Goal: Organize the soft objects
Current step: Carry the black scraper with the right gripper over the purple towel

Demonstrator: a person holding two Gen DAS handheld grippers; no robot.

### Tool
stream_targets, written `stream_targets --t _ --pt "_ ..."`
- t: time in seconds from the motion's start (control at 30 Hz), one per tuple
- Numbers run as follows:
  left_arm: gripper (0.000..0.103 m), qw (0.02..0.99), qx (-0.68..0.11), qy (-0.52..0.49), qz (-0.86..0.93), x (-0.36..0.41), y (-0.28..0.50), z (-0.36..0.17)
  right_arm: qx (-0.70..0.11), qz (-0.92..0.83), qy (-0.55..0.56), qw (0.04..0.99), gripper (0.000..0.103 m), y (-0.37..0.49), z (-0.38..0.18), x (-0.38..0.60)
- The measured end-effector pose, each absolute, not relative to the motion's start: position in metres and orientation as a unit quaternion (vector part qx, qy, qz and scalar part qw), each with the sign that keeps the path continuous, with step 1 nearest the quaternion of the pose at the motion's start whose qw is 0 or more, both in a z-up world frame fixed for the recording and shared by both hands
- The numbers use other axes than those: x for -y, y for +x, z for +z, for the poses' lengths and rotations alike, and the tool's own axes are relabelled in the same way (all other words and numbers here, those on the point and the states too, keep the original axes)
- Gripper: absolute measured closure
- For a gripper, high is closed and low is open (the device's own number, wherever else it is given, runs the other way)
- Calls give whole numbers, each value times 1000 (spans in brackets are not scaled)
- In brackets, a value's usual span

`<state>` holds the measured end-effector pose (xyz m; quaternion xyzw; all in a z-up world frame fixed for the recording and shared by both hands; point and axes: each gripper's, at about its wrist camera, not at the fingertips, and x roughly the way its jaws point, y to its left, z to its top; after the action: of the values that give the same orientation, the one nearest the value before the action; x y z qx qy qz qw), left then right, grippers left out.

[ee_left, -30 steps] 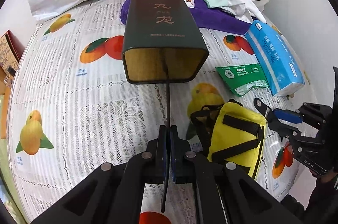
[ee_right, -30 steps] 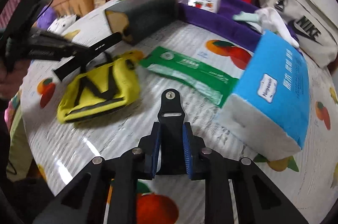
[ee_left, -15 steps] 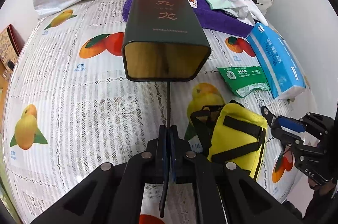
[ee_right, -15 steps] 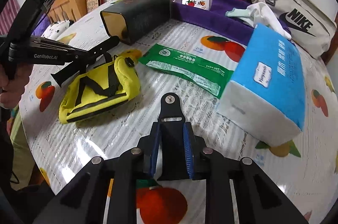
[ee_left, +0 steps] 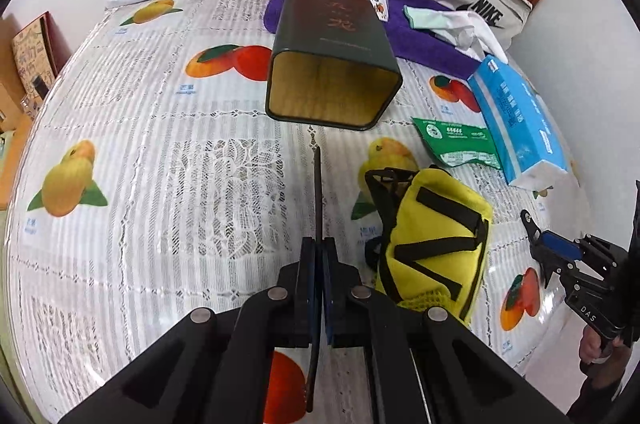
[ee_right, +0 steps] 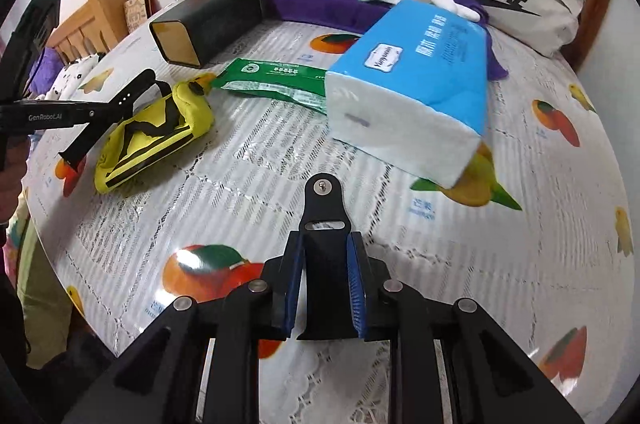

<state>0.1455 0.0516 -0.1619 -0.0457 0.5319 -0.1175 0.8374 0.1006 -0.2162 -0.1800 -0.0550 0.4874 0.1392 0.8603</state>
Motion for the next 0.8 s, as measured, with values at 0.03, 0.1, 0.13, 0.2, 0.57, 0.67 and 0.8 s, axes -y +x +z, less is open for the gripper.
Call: stream_targets --t 0.03,0.1,0.13,0.2,0.57,0.67,0.8 --pt "99 838 -531 -47 -117 -52 145 -160 -484 136 -55 862 81 99 -178 217" --pt "99 840 -529 -50 -112 -53 143 -157 -480 136 -53 865 81 98 -172 219" --pt "99 840 -528 -51 -111 -53 143 -155 -477 134 -52 867 81 97 -169 220" --pt "99 843 -524 -56 -107 -54 143 -150 -473 134 -53 869 81 97 -163 221" --pt "99 860 -495 -63 -105 -51 150 -106 -444 146 -37 883 81 105 -123 226" --pt "99 865 -487 -67 -102 -53 157 -95 -431 145 -36 890 81 112 -109 228" --pt "99 871 -477 -69 -99 -52 171 -80 -417 141 -35 897 81 128 -91 233"
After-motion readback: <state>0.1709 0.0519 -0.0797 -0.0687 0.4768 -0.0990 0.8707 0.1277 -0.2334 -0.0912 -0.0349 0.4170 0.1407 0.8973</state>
